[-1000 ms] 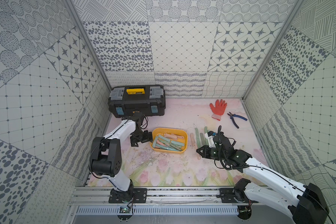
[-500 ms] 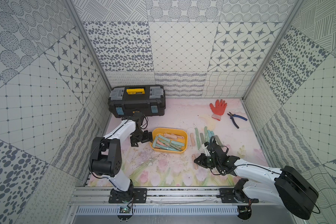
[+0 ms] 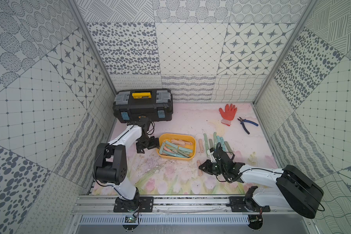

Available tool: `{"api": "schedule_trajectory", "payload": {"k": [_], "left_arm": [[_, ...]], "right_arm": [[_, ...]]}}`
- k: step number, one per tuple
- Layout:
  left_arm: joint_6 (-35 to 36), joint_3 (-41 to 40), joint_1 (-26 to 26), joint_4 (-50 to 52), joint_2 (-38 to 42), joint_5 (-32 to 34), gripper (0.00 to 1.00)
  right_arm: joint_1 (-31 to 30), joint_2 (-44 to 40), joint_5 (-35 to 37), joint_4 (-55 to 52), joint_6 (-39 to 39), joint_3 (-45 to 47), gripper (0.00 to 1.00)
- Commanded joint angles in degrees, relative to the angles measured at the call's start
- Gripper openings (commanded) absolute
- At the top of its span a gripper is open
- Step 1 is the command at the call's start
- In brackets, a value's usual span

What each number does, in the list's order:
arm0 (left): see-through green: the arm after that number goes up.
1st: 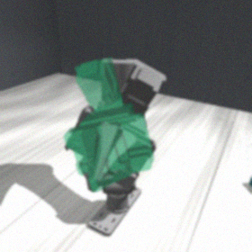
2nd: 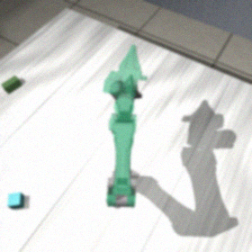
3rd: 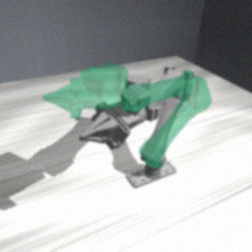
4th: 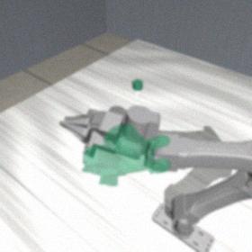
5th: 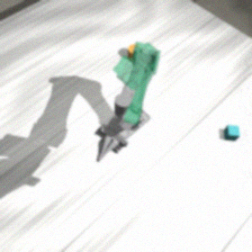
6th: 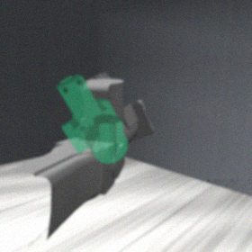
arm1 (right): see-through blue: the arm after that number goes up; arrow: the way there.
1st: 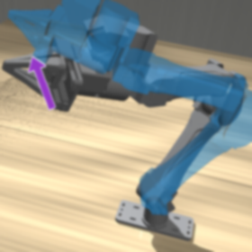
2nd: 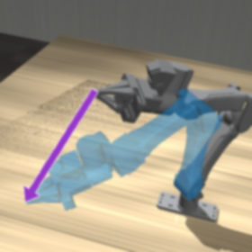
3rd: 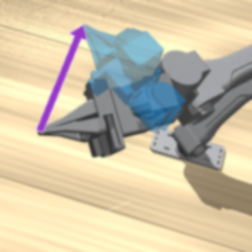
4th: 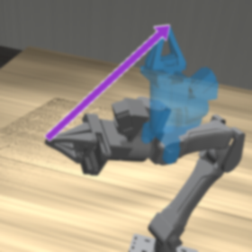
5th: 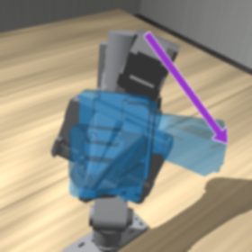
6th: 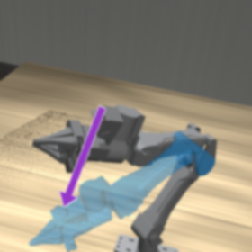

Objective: Take the fruit knife out of the storage box
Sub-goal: Place the fruit knife at the center of the board.

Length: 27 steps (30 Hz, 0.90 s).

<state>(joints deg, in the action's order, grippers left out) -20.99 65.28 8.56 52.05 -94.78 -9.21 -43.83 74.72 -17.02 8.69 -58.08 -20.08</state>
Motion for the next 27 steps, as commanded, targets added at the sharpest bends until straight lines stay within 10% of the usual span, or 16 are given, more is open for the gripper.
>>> {"api": "schedule_trajectory", "payload": {"k": [1,27], "left_arm": [[-0.6,0.9,-0.4,2.5,0.1,0.8,0.96],[-0.6,0.8,-0.4,2.5,0.2,0.9,0.96]], "right_arm": [[-0.3,2.1,0.4,-2.5,-0.7,-1.4,0.17],[-0.3,-9.3,10.3,-27.0,10.3,-13.6,0.63]]}}
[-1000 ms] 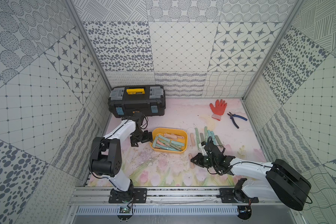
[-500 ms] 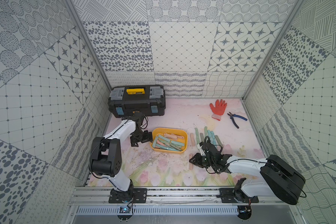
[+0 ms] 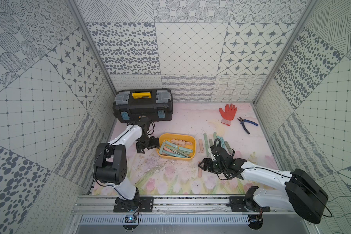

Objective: Take the fruit knife out of the storage box
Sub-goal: Place the fruit knife at the center of the board, then pick up the fruit knife from the storage box.

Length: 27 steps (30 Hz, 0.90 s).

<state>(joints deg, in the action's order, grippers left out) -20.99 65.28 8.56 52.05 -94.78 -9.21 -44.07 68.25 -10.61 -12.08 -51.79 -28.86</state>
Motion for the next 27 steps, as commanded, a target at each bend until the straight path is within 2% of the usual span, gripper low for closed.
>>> {"api": "schedule_trajectory", "payload": {"k": [1,4,7,13,17,21,27], "left_arm": [[-0.6,0.8,-0.4,2.5,0.2,0.9,0.96],[-0.6,0.8,-0.4,2.5,0.3,0.9,0.96],[-0.5,0.8,-0.3,2.5,0.3,0.9,0.96],[-0.5,0.8,-0.4,2.5,0.3,1.0,0.96],[-0.5,0.8,-0.4,2.6,0.3,1.0,0.96],[-0.5,1.0,-0.4,2.5,0.2,1.0,0.96],[-0.6,1.0,-0.4,2.5,0.4,1.0,0.96]], "right_arm": [[-0.1,-3.3,4.7,-7.9,5.8,-6.7,0.63],[-0.1,-3.1,6.1,-10.5,12.8,-13.2,0.66],[0.0,1.2,5.7,-12.5,21.9,-21.1,0.67],[-0.4,16.7,-4.0,-15.8,38.2,-38.1,0.64],[-2.3,28.0,-4.4,-23.3,47.9,-50.4,0.62],[-3.5,36.1,1.0,-27.0,52.0,-59.3,0.6],[-3.4,45.9,3.6,-31.1,56.7,-68.6,0.54]]}}
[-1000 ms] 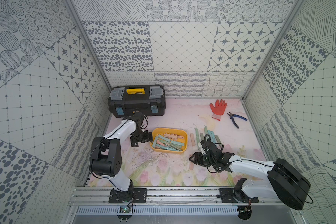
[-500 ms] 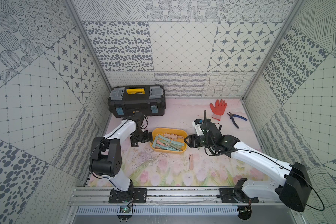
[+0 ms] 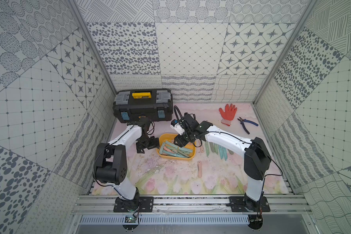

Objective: Take the fruit knife out of the storage box
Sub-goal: Pick up the fruit knife from the storage box.

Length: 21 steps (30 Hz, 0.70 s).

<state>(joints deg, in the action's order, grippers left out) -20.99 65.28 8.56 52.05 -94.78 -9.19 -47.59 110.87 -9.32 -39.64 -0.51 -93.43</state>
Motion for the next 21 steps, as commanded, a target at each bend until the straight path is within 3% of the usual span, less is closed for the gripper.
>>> {"api": "schedule_trajectory", "payload": {"k": [1,12,21], "left_arm": [[-0.5,0.9,-0.5,2.6,0.3,0.9,0.96],[-0.5,0.9,-0.4,2.5,0.4,0.8,0.96],[-0.5,0.9,-0.4,2.5,0.4,0.8,0.96]], "right_arm": [[0.1,4.7,2.9,-4.4,6.0,-5.6,0.53],[0.0,16.4,6.0,-9.7,9.7,-15.4,0.53],[0.1,19.2,8.1,-9.5,10.5,-17.5,0.57]]}}
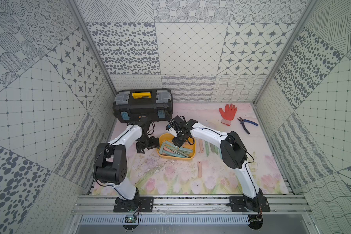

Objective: Take the fruit knife out of the storage box
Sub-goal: Pick up the fruit knife from the storage box.

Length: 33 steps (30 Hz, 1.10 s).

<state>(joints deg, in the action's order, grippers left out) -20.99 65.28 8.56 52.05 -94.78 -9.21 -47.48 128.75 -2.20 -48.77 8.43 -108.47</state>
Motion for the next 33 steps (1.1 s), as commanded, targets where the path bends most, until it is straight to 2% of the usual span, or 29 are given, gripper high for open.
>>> {"api": "schedule_trajectory", "payload": {"k": [1,15,25,29,31,33], "left_arm": [[-0.5,0.9,-0.5,2.6,0.4,0.8,0.96],[-0.5,0.9,-0.4,2.5,0.5,0.7,0.96],[-0.5,1.0,-0.5,2.5,0.3,0.7,0.96],[-0.5,1.0,-0.5,2.5,0.4,0.7,0.96],[-0.4,1.0,-0.5,2.5,0.4,0.7,0.96],[-0.5,1.0,-0.6,2.6,0.4,0.7,0.96]], "right_arm": [[0.1,1.8,1.0,-0.7,1.6,-2.9,0.57],[0.3,7.4,-0.4,-4.2,2.2,-8.2,0.55],[0.3,6.1,-0.3,-3.7,2.0,-8.4,0.34],[0.4,6.2,-0.4,-3.8,2.2,-8.7,0.29],[0.4,6.3,-0.5,-3.7,2.1,-8.7,0.3],[0.4,6.6,-0.5,-3.9,2.0,-8.8,0.35]]}}
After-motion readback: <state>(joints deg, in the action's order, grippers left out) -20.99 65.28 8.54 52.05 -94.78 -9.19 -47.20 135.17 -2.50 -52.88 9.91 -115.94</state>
